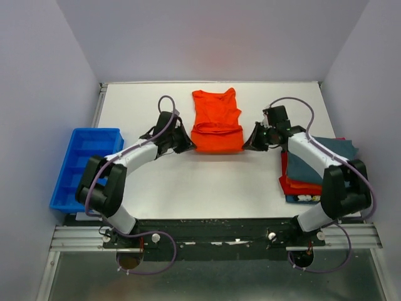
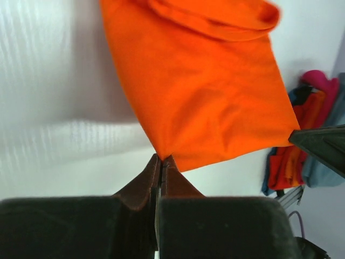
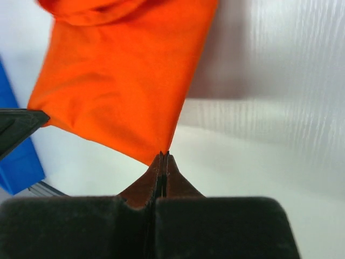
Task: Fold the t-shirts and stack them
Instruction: Grab one side of the 2/3 rectangular tshirt with both arms, then fold the long partially folded tshirt into a neat square
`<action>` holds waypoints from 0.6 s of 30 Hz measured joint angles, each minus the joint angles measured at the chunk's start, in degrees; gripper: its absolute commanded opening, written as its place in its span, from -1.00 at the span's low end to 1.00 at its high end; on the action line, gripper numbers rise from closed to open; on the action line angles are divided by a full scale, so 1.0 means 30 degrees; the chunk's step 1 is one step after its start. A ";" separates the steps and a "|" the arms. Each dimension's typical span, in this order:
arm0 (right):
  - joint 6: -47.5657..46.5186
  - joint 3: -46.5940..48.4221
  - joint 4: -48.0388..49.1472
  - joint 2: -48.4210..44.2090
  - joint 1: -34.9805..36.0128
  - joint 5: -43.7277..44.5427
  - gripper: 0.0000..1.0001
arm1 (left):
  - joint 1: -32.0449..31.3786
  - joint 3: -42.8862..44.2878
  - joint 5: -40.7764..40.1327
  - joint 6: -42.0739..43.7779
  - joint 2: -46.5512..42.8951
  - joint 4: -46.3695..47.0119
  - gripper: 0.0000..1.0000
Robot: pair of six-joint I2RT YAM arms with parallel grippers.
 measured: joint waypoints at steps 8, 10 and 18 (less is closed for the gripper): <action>-0.0299 0.0517 -0.1319 -0.5770 0.0015 0.0124 -0.99 | -0.0641 0.0255 -0.0444 0.0503 -0.4809 -0.1690 -1.00; -0.0313 -0.0357 -0.1362 -0.6630 0.0015 -0.0131 -0.99 | -0.1319 -0.0576 -0.0641 0.0408 -0.5617 -0.1843 -1.00; -0.0291 -0.3075 -0.3767 -1.0477 0.0124 -0.0335 -0.99 | -0.3650 -0.3912 -0.1348 -0.0809 -0.9690 -0.3803 -1.00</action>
